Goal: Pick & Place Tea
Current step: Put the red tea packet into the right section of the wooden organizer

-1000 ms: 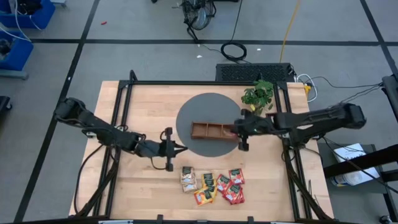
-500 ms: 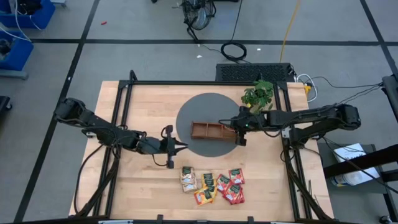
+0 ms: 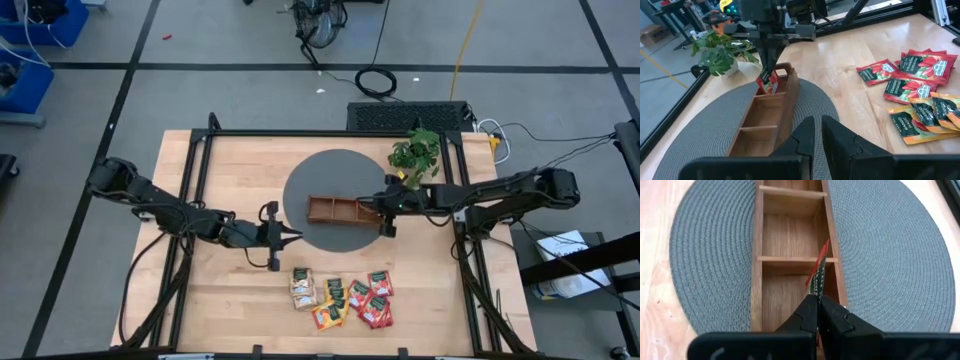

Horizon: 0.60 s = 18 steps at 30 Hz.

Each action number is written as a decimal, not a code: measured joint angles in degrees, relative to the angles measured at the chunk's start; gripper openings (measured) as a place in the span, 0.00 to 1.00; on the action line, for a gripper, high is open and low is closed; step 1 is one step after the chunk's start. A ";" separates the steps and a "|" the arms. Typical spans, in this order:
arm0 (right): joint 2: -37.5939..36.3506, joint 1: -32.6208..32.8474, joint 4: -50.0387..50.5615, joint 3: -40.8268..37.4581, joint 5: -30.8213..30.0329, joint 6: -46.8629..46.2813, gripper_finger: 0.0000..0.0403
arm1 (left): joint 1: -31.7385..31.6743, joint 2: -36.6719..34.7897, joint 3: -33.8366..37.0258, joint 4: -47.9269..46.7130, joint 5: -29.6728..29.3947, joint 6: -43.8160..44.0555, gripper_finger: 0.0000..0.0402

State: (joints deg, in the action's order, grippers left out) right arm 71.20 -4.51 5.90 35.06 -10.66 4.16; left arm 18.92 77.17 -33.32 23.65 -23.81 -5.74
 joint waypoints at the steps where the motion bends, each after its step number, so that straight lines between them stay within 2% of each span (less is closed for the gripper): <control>1: 0.00 0.00 -0.61 -0.28 0.00 -0.02 0.00 | 0.00 0.00 0.00 0.02 0.00 0.00 0.10; 9: 0.00 0.00 -1.56 -0.83 -1.56 -0.23 0.04 | 0.00 0.00 0.00 0.13 0.00 0.00 0.10; 15: -0.11 -0.02 -1.80 -0.83 -1.96 0.76 0.13 | 0.00 0.02 -0.02 0.14 0.00 0.00 0.10; 18: -0.56 -0.02 -3.41 -0.83 -4.34 0.87 0.18 | 0.00 0.02 -0.02 0.14 0.00 -0.02 0.10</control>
State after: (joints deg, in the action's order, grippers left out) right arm 70.64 -4.54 2.50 34.24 -15.00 5.04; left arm 18.92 77.19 -33.34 23.79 -23.81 -5.76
